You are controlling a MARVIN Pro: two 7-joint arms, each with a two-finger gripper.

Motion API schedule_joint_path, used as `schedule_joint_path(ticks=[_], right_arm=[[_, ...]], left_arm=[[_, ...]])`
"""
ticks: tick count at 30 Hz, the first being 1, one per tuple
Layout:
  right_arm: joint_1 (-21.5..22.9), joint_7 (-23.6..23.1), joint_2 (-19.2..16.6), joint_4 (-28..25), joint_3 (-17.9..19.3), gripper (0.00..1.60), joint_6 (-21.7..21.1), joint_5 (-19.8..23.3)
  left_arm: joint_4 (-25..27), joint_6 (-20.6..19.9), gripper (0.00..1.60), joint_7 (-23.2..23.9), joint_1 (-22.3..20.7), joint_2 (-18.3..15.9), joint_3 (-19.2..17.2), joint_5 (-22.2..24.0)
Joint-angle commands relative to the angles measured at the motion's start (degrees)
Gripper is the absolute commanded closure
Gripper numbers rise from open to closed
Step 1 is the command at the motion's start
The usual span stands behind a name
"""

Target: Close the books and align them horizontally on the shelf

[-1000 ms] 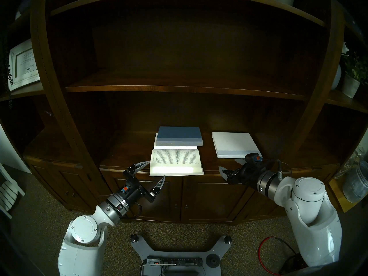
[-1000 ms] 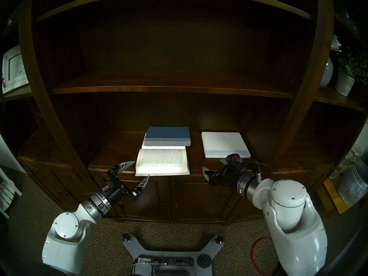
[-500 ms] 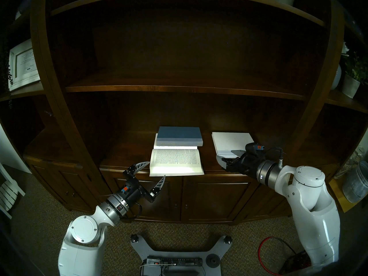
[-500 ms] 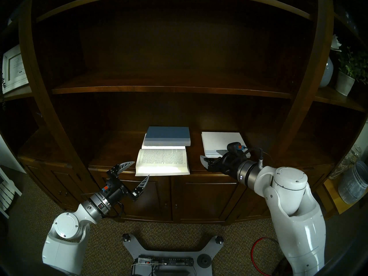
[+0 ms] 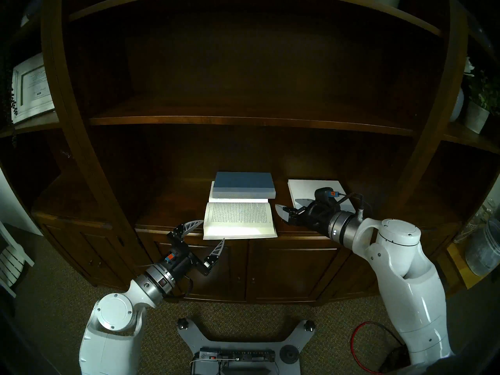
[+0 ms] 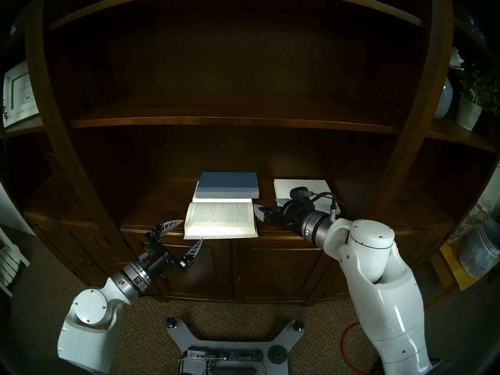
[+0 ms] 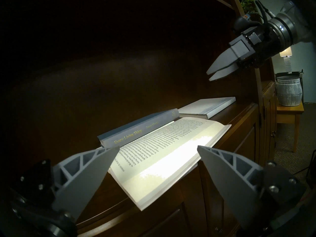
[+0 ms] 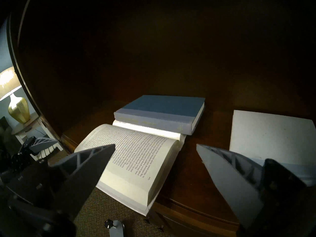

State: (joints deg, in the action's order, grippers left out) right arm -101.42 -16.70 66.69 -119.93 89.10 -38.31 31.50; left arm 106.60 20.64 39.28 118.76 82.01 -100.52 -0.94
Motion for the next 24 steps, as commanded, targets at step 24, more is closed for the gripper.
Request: schedule_joint_path(ticks=[24], right_arm=[[17.37,8.27,12.25,14.86,-3.32,0.0,-4.96,3.9]], left_arm=[[0.62,0.35,0.0,0.03,-0.91,0.1,0.04,0.09]])
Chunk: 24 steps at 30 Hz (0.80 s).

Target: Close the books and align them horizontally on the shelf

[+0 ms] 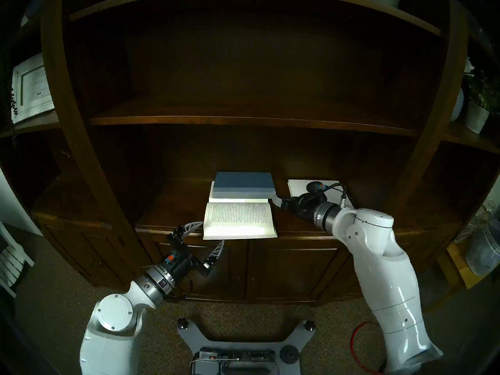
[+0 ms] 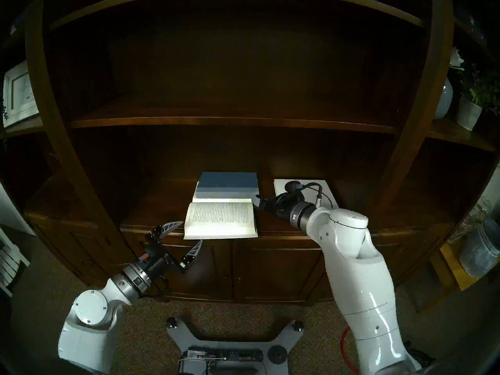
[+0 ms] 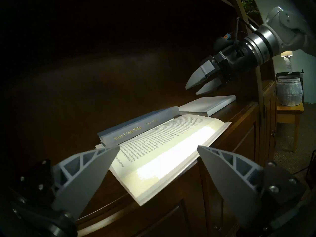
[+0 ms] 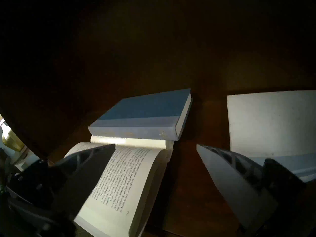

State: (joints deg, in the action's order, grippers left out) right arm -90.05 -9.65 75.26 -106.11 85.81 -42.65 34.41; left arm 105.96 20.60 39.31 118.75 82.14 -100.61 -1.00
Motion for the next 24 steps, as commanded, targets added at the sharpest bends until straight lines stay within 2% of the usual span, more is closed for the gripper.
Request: schedule_joint_path(ticks=[1,2,3,4,11,14,17,24], right_arm=[[6.77,1.55,4.05,1.75,-0.05,0.0,-0.93,1.1],[6.52,1.76,4.4,1.81,0.1,0.0,-0.95,1.23],[8.43,2.22,4.85,3.07,-0.12,0.0,-1.56,1.35],[7.21,2.43,5.27,2.62,0.19,0.0,-1.36,1.44],[10.58,4.55,7.73,6.25,0.56,0.0,-2.95,2.19],[13.72,5.84,8.85,9.06,0.44,0.0,-4.04,2.39],[12.63,6.47,9.67,9.43,0.84,0.0,-3.95,2.54],[16.2,8.98,11.82,14.54,1.39,0.0,-5.3,2.96]], left_arm=[[1.25,0.39,0.0,0.01,-0.91,-0.02,0.13,0.16],[1.23,0.39,0.0,0.01,-0.91,-0.02,0.13,0.15],[1.22,0.4,0.0,0.02,-0.92,-0.01,0.13,0.15],[1.21,0.4,0.0,0.02,-0.92,-0.01,0.13,0.15],[1.19,0.41,0.0,0.03,-0.96,0.03,0.12,0.14],[1.2,0.42,0.0,0.04,-0.98,0.04,0.12,0.14],[1.2,0.43,0.0,0.04,-0.99,0.05,0.11,0.14],[1.23,0.44,0.0,0.06,-1.01,0.08,0.11,0.13]])
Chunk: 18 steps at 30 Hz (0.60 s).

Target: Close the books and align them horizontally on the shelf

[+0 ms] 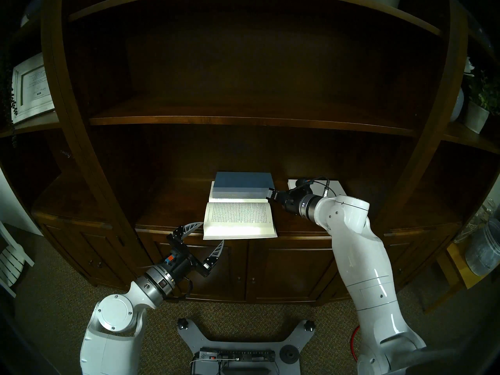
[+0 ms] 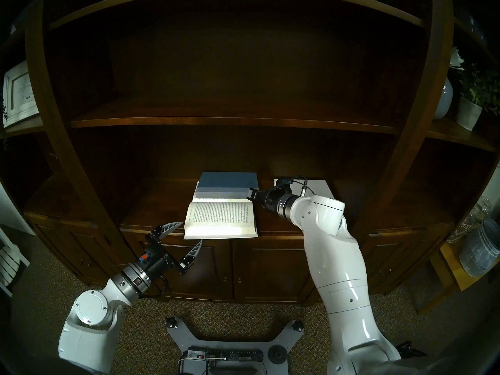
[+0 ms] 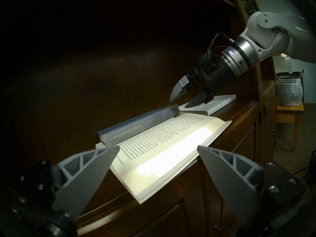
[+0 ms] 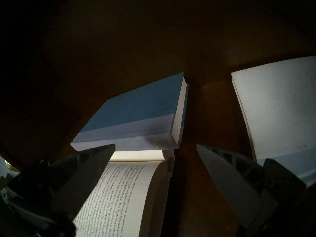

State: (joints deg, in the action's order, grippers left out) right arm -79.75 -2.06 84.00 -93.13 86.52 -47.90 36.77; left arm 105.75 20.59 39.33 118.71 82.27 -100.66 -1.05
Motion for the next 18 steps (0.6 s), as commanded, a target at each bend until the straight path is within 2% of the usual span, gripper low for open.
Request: schedule_joint_path(ticks=[1,15,16,18], right_arm=[[6.91,1.87,3.47,2.63,0.78,0.0,-0.4,0.72],[11.63,5.48,6.9,9.19,2.62,0.0,-2.39,2.27],[13.05,5.76,7.04,10.41,2.66,0.0,-2.8,2.41],[11.71,5.93,7.49,9.82,3.0,0.0,-2.46,2.71]], left_arm=[[1.45,0.45,0.0,0.03,-0.97,-0.04,0.16,0.17],[1.54,0.48,0.0,0.07,-1.01,0.0,0.15,0.16],[1.55,0.48,0.0,0.07,-1.01,0.0,0.15,0.16],[1.57,0.49,0.0,0.08,-1.02,0.01,0.15,0.16]])
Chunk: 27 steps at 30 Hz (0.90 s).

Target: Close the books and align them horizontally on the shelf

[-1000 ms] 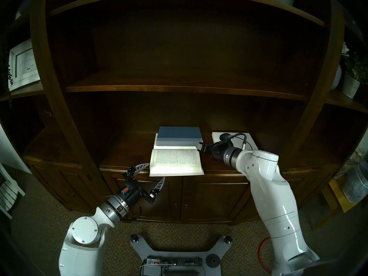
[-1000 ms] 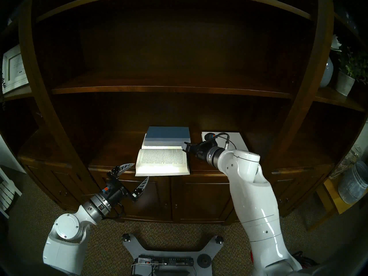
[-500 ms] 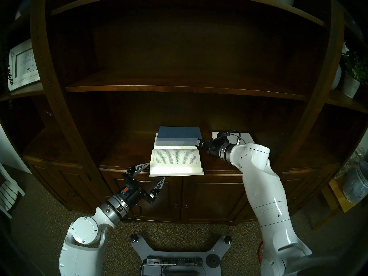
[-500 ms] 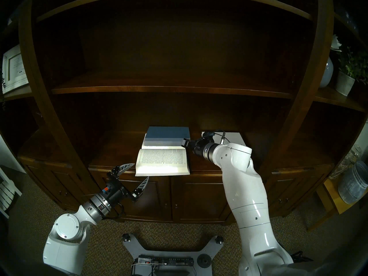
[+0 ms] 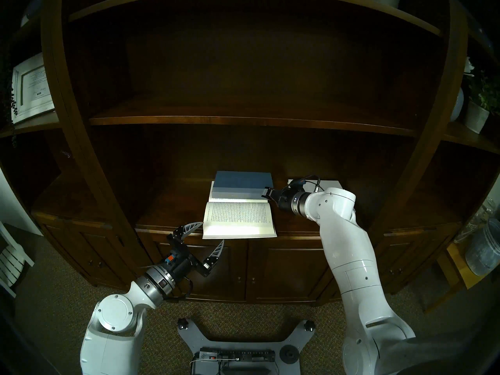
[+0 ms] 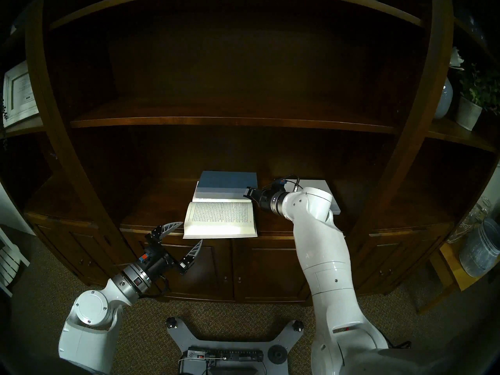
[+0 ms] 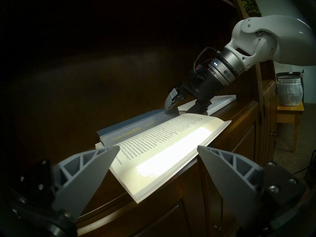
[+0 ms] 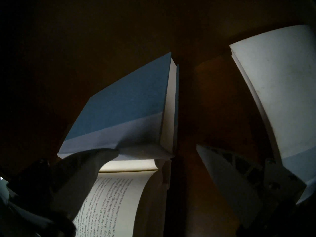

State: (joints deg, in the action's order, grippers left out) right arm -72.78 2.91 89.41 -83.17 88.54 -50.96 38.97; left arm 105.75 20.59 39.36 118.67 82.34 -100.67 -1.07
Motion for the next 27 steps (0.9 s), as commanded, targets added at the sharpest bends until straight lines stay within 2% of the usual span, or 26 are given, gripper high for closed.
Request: schedule_joint_path(ticks=[1,10,12,13,15,16,17,18,19,25,27], right_arm=[[6.24,1.31,2.21,1.17,1.06,0.0,0.18,0.66],[8.87,3.12,2.96,3.86,2.23,0.0,-1.01,1.67],[9.87,3.75,3.07,4.78,2.48,0.19,-1.16,1.78],[10.25,4.02,3.09,5.12,2.56,0.35,-1.2,1.78],[11.61,4.7,3.13,6.33,2.78,0.45,-1.47,1.86],[11.4,4.87,3.13,6.11,2.87,0.57,-1.37,1.9],[12.15,5.22,3.16,6.8,2.98,0.8,-1.54,1.97],[12.06,5.39,3.15,6.73,3.07,0.82,-1.51,2.01],[12.82,5.75,3.13,7.44,3.18,0.92,-1.71,2.06],[15.27,7.08,2.82,9.34,3.86,1.32,-2.87,2.65],[16.0,7.48,2.65,9.92,4.14,1.37,-3.55,2.88]], left_arm=[[1.58,0.49,0.0,0.05,-0.98,-0.06,0.15,0.18],[1.71,0.52,0.0,0.09,-1.0,-0.05,0.15,0.18],[1.76,0.53,0.0,0.1,-1.0,-0.05,0.15,0.18],[1.78,0.54,0.0,0.11,-1.0,-0.05,0.15,0.18],[1.83,0.55,0.0,0.12,-1.0,-0.05,0.15,0.18],[1.85,0.56,0.0,0.13,-1.0,-0.05,0.15,0.18],[1.88,0.56,0.0,0.13,-0.99,-0.05,0.15,0.18],[1.9,0.56,0.0,0.14,-0.99,-0.05,0.15,0.18],[1.92,0.57,0.0,0.15,-0.99,-0.05,0.15,0.18],[2.06,0.59,0.0,0.19,-0.96,-0.05,0.14,0.19],[2.13,0.59,0.0,0.21,-0.94,-0.05,0.14,0.19]])
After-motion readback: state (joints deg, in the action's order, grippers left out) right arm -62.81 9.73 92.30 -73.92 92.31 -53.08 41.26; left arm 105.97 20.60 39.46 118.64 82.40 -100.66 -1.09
